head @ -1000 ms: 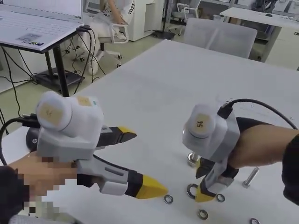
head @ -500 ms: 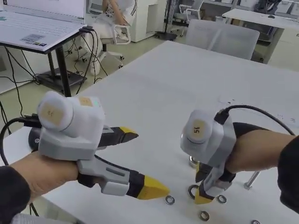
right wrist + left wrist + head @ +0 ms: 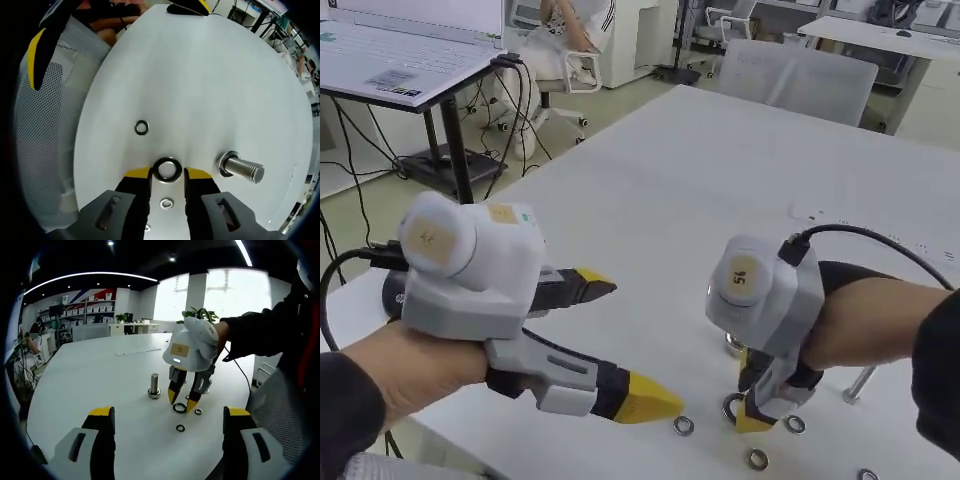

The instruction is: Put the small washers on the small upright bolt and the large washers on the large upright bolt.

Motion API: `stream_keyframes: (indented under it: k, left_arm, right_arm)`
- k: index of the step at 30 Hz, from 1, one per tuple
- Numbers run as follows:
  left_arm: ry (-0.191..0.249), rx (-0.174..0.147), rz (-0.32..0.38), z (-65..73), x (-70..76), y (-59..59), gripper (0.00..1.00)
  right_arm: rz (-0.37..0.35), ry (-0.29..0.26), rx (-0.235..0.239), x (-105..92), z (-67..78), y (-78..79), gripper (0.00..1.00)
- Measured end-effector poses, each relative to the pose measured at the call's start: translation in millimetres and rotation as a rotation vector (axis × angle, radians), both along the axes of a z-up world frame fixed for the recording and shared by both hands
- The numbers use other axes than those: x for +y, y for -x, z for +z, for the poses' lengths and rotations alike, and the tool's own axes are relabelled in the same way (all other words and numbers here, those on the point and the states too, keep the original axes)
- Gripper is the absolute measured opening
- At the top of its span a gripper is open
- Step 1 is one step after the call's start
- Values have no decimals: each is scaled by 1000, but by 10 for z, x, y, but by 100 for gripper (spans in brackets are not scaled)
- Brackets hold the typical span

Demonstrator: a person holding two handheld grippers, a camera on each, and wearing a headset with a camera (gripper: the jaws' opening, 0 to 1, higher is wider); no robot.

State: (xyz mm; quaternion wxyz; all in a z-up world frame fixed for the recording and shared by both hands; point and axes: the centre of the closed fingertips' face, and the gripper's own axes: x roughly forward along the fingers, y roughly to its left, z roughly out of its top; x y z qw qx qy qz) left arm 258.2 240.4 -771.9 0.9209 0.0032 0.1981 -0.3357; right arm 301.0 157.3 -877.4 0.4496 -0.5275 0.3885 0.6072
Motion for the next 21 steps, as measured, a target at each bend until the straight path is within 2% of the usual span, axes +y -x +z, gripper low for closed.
stream_keyframes:
  k: [21]
  left_arm:
    - [1,4,1,-10,7,7,89]
  right_arm:
    - [-4,6,6,-20,24,-10,23]
